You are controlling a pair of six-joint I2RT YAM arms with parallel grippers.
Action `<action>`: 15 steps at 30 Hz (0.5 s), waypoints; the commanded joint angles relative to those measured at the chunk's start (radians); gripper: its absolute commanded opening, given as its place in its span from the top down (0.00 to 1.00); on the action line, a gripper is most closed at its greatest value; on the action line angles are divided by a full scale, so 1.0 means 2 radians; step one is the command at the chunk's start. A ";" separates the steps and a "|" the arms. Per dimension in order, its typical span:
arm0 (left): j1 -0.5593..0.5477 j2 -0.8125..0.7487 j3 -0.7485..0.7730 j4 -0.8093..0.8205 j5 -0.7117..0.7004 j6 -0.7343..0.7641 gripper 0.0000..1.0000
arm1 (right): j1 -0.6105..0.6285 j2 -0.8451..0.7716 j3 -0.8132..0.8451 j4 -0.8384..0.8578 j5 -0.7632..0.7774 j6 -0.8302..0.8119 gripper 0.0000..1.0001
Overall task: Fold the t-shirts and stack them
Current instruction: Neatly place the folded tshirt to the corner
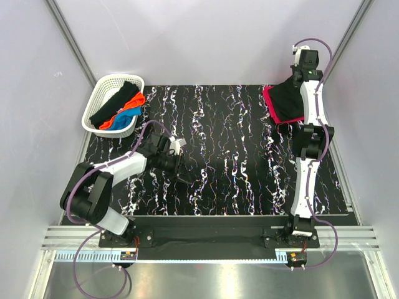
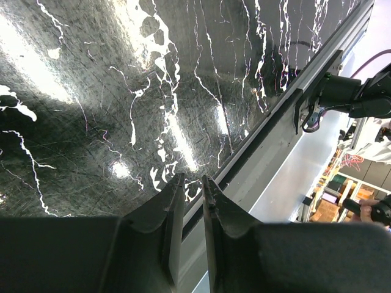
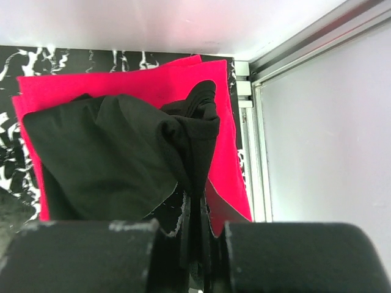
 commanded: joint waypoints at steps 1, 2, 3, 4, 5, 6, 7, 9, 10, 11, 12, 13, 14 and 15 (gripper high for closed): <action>0.003 0.004 0.019 0.001 0.007 0.004 0.78 | -0.012 0.011 0.039 0.035 -0.021 0.012 1.00; 0.004 0.005 0.020 0.001 0.006 0.003 0.78 | -0.015 0.019 0.042 0.040 -0.024 0.015 1.00; 0.003 0.006 0.021 -0.002 0.006 0.003 0.77 | -0.018 0.022 0.042 0.043 -0.026 0.015 1.00; 0.004 0.007 0.022 -0.003 0.005 0.002 0.77 | -0.019 0.025 0.038 0.050 -0.027 0.012 0.99; 0.003 0.007 0.022 -0.006 0.003 0.001 0.77 | -0.021 0.033 0.036 0.064 -0.023 0.003 0.83; 0.003 0.007 0.022 -0.008 0.003 -0.001 0.77 | -0.024 0.038 0.034 0.073 -0.018 -0.002 0.74; 0.002 0.006 0.022 -0.008 0.000 -0.004 0.77 | -0.026 0.042 0.034 0.083 -0.003 -0.008 0.67; 0.003 0.003 0.022 -0.015 -0.002 -0.008 0.77 | -0.033 0.051 0.036 0.113 0.009 -0.018 0.50; 0.002 0.000 0.021 -0.015 -0.006 -0.014 0.77 | -0.038 0.052 0.040 0.121 0.014 -0.018 0.44; 0.003 -0.005 0.019 -0.021 -0.010 -0.018 0.77 | -0.041 0.052 0.046 0.130 0.015 -0.014 0.34; 0.002 -0.009 0.018 -0.022 -0.012 -0.021 0.77 | -0.043 0.049 0.050 0.135 0.013 -0.011 0.29; 0.002 -0.019 0.017 -0.024 -0.019 -0.031 0.77 | -0.044 0.045 0.049 0.140 0.002 -0.007 0.23; 0.002 -0.023 0.018 -0.025 -0.023 -0.037 0.76 | -0.044 0.038 0.051 0.145 -0.002 0.002 0.18; 0.002 -0.026 0.020 -0.025 -0.026 -0.050 0.76 | -0.044 0.035 0.056 0.142 -0.006 0.010 0.18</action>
